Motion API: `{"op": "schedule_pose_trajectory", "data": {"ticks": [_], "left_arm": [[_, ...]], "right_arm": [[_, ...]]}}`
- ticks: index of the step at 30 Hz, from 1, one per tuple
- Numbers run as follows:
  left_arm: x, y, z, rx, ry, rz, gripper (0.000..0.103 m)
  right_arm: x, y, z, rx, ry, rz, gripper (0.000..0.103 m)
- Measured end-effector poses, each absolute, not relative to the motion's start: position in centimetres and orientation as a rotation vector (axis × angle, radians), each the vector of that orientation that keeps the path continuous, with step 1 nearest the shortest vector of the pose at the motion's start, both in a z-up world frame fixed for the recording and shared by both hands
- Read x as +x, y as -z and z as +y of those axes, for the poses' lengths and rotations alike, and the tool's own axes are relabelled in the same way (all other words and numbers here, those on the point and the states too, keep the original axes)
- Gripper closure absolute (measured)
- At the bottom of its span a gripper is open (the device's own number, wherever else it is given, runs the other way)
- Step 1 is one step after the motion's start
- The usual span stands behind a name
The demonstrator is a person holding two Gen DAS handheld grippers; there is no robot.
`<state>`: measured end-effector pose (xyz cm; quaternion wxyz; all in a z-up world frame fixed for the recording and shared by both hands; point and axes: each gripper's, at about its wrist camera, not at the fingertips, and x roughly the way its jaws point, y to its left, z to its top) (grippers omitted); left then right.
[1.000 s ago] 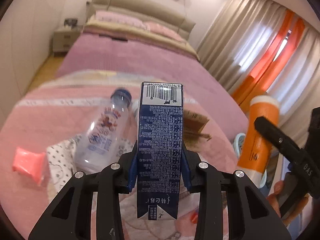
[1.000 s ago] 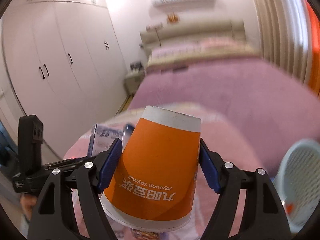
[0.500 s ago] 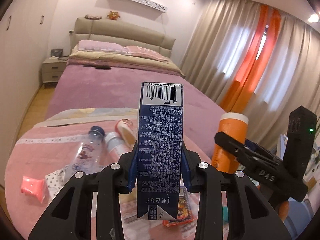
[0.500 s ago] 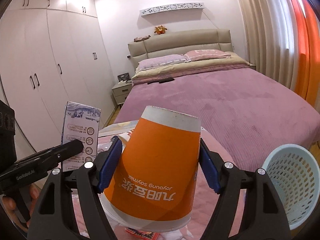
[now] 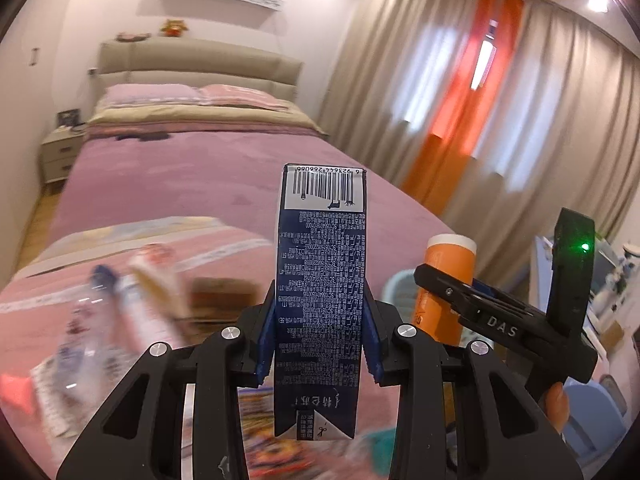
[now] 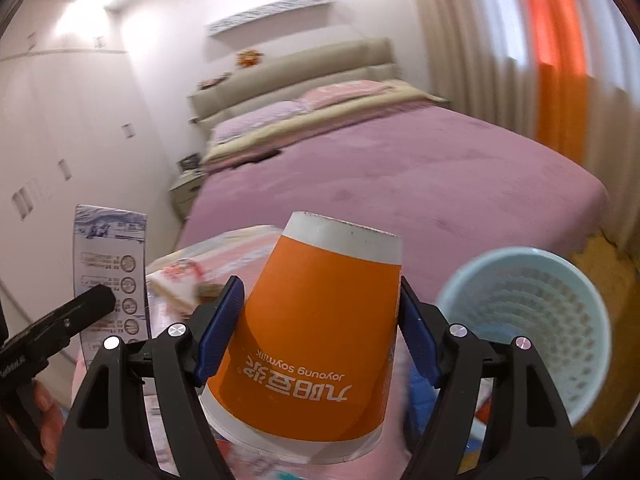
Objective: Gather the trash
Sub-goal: 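Drop the orange cup into the basket with the right tool while the left tool drops the blue carton, then grasp the card box with the left tool while the right tool grasps the teal packet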
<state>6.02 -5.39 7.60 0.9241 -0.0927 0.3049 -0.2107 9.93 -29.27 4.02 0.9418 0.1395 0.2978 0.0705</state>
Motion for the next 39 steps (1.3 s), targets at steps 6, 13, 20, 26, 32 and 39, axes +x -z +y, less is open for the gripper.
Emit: {"op": "schedule_pose_trajectory", "data": {"ticks": [6,13,20,26,32,39], "left_arm": [[9.6,-5.4,-14.3,-0.166,0.581,0.74,0.069],[13.0,-1.2,-21.9,-0.135,0.635,0.848,0.069],[13.8,0.7,-25.1,-0.072,0.62,0.849,0.039],[12.4,-1.2,-23.0,-0.113,0.636,0.799,0.032],[9.2,-4.4,-19.3,-0.127,0.607,0.691,0.03],[5.1,-7.6,-13.2,-0.11,0.534,0.571,0.03]], "right_arm": [[11.1,-1.0,-37.0,0.391,0.027,0.684,0.032],[11.6,4.4,-43.7,0.443,0.218,0.804,0.031],[11.9,6.4,-45.6,0.422,0.274,0.848,0.022],[10.6,5.0,-45.7,0.41,0.261,0.79,0.021],[8.3,1.6,-41.2,0.316,0.2,0.7,0.021],[5.5,-1.9,-35.0,0.231,0.068,0.591,0.025]]}}
